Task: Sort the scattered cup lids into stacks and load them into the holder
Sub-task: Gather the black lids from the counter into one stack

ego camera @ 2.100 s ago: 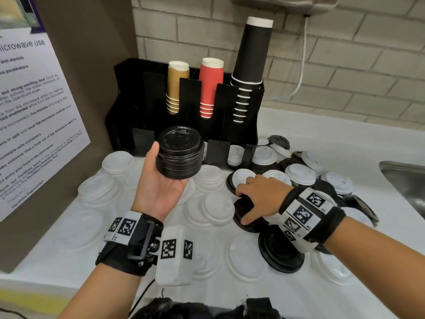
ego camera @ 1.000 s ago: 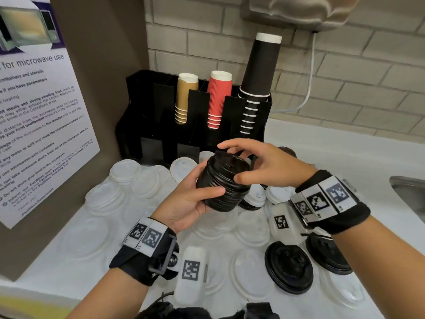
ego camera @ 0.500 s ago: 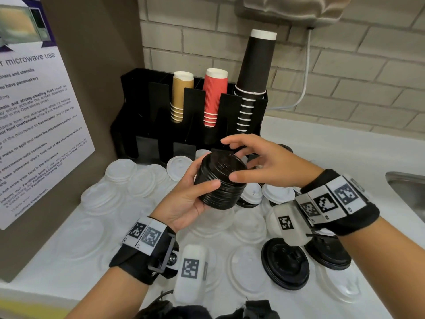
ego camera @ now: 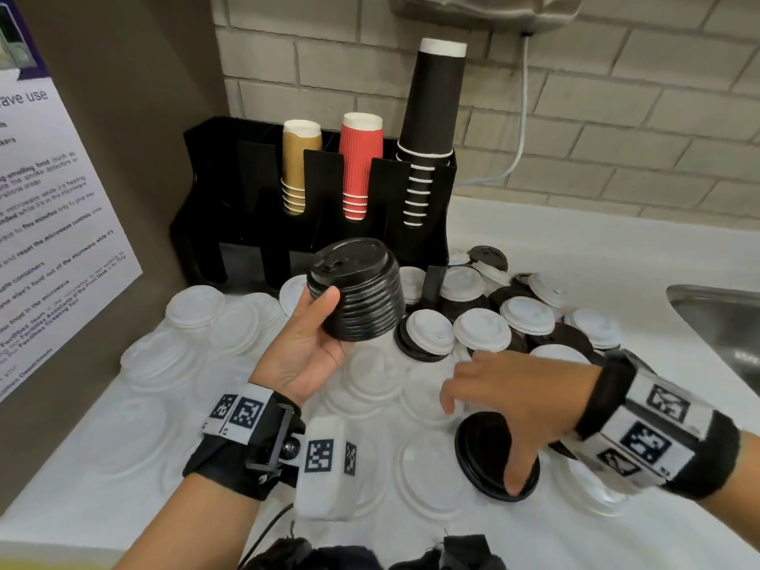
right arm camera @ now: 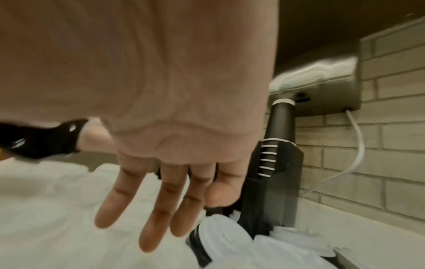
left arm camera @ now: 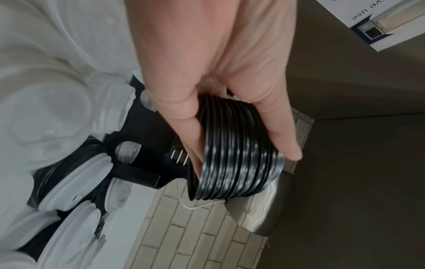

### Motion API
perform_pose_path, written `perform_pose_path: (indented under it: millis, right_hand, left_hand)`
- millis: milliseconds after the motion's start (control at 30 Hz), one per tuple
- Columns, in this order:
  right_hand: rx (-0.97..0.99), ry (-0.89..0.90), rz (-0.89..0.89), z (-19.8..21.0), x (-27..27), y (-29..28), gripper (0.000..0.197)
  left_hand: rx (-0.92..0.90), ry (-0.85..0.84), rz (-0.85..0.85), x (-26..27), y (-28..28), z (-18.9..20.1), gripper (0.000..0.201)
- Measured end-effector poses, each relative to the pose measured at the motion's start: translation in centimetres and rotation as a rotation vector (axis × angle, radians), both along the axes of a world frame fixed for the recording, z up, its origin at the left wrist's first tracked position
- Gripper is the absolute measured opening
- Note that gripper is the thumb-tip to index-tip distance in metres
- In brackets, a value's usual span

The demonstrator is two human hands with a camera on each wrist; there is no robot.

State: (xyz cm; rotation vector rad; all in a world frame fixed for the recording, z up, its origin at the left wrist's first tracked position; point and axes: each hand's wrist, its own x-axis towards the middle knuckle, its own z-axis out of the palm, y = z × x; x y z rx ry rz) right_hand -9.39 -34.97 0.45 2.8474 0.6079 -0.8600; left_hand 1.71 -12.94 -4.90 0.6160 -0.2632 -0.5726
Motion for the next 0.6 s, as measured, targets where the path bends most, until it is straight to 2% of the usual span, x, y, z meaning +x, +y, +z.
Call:
perform_pose_path:
  millis: [67, 133, 267, 333, 400, 467, 600]
  right_hand:
    - [-0.114, -0.023, 0.071, -1.3, -0.6, 0.0, 0.087]
    - [-0.147, -0.043, 0.08, -2.1, -1.0, 0.0, 0.085]
    - [-0.098, -0.084, 0.058, -2.2, -1.2, -0.3, 0.078]
    - [-0.032, -0.076, 0.021, -1.5, -1.2, -0.2, 0.075]
    - [0.144, -0.04, -0.087, -0.1, -1.0, -0.2, 0.072]
    - [0.406, -0.033, -0.219, 1.6, -0.4, -0.7, 0.068]
    - [0.77, -0.218, -0.348, 4.7, 1.5, -1.9, 0.062]
  left_hand:
    - [0.001, 0.013, 0.01, 0.1, -0.2, 0.1, 0.093]
    - [-0.004, 0.018, 0.017, 0.1, -0.4, 0.3, 0.091]
    - [0.04, -0.017, 0.002, -0.2, -0.8, 0.8, 0.103]
    - [0.044, -0.033, -0.004, -0.3, -1.0, 0.9, 0.101]
    - [0.051, -0.054, -0.01, -0.4, -1.1, 1.0, 0.094]
    - [0.067, -0.073, -0.01, -0.5, -1.2, 1.0, 0.092]
    - [0.097, -0.109, -0.029, -0.7, -1.5, 1.0, 0.089]
